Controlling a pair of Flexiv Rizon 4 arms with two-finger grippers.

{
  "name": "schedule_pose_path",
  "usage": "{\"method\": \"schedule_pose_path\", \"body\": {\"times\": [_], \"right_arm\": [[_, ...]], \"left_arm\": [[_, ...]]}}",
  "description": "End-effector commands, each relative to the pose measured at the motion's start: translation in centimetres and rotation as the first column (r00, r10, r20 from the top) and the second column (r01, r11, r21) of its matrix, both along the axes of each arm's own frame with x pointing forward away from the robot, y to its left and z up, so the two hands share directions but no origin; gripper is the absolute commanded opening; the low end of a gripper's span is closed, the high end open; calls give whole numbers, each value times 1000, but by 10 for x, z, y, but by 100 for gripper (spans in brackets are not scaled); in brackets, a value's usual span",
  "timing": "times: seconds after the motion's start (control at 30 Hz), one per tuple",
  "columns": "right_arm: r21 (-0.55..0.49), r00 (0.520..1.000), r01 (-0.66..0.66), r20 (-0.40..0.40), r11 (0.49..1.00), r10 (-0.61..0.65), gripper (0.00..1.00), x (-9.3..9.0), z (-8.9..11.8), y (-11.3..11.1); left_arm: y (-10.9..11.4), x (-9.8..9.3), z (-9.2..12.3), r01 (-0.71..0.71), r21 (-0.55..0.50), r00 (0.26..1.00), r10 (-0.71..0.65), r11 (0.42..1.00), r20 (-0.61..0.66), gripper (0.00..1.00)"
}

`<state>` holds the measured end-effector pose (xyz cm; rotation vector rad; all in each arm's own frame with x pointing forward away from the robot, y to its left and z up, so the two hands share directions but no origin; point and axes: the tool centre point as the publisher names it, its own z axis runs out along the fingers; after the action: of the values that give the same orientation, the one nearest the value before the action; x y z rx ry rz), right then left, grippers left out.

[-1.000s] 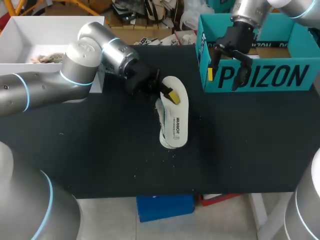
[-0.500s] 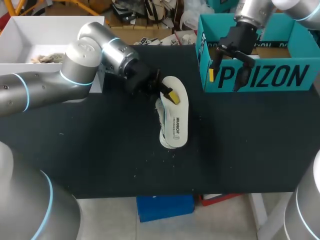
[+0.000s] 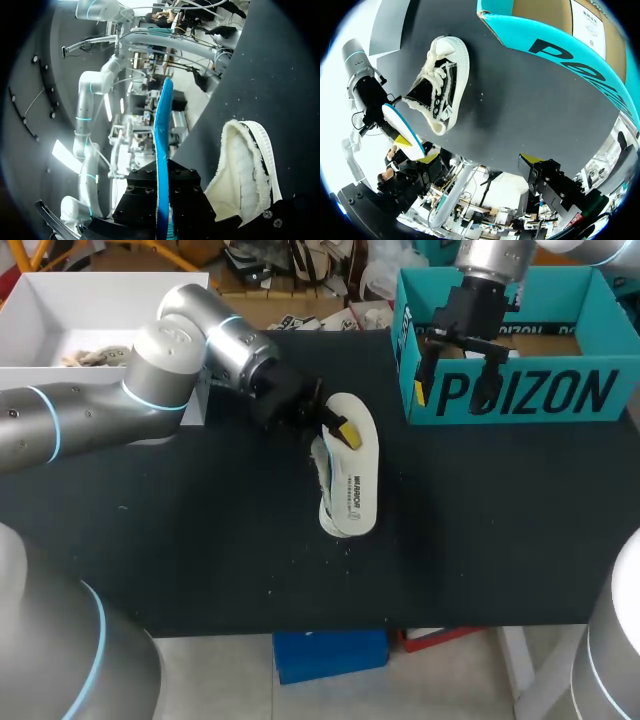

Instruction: Take the shoe out of the shoebox, open the shoe tongue, remove and reinsert the insole, then place the shoe into the shoebox

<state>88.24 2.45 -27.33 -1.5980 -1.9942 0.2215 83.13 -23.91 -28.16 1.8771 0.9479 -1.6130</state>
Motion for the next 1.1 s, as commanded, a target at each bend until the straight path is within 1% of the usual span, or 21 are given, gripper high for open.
{"method": "schedule_pose_path", "body": {"times": [0.03, 0.1, 0.13, 0.3, 0.37, 0.43, 0.47, 0.57, 0.63, 0.67, 0.7, 1.03, 1.07, 1.1], "right_arm": [[24, 976, 65, 206, 998, -68, 100, -27, 4, -3], [43, 973, 72, 216, 997, -79, 100, -30, 2, -3], [52, 975, 77, 206, 996, -86, 100, -31, 1, -4], [152, 971, 102, 198, 983, -131, 100, -36, -3, -5], [205, 962, 124, 214, 971, -168, 100, -40, -4, -5], [215, 956, 142, 222, 966, -191, 100, -42, -5, -5], [243, 949, 150, 236, 958, -208, 100, -43, -5, -4], [274, 932, 173, 264, 946, -247, 100, -47, -4, -2], [269, 925, 175, 286, 947, -252, 100, -48, -2, -1], [252, 930, 163, 283, 954, -234, 100, -48, 0, 1], [215, 943, 153, 261, 964, -208, 100, -47, 1, 2], [215, 943, 153, 261, 964, -208, 100, -47, 1, 2], [301, 948, 137, 237, 944, -214, 100, -48, 0, 1], [366, 951, 118, 226, 923, -212, 100, -49, -3, 1]], "left_arm": [[-1, 0, -1, 0, 2, 1000, 0, 1000, 2, 0], [-2, 0, -1, 2, 2, 1000, -2, 1000, 2, 0], [-2, 0, -1, 2, 2, 1000, -2, 1000, 1, 0], [-4, 0, -2, 6, 3, 1000, -6, 1000, 0, 0], [-4, 0, -2, 6, 3, 1000, -6, 1000, 0, 0], [-4, 0, -2, 7, 3, 1000, -7, 1000, 0, 0], [-5, 0, -2, 8, 3, 1000, -8, 1000, 0, 0], [-6, 0, -2, 9, 5, 1000, -9, 1000, 0, 0], [-6, 0, -2, 10, 5, 1000, -10, 1000, 0, 0], [-6, 0, -2, 10, 5, 1000, -10, 1000, 0, 0], [-6, 0, -2, 9, 6, 1000, -9, 1000, 1, 0], [-5, 0, 0, 8, 2, 1000, -8, 1000, 1, 0], [-5, 0, 0, 9, 0, 1000, -9, 1000, 1, 0], [-5, 0, 0, 10, -1, 1000, -10, 1000, 0, 0]]}}
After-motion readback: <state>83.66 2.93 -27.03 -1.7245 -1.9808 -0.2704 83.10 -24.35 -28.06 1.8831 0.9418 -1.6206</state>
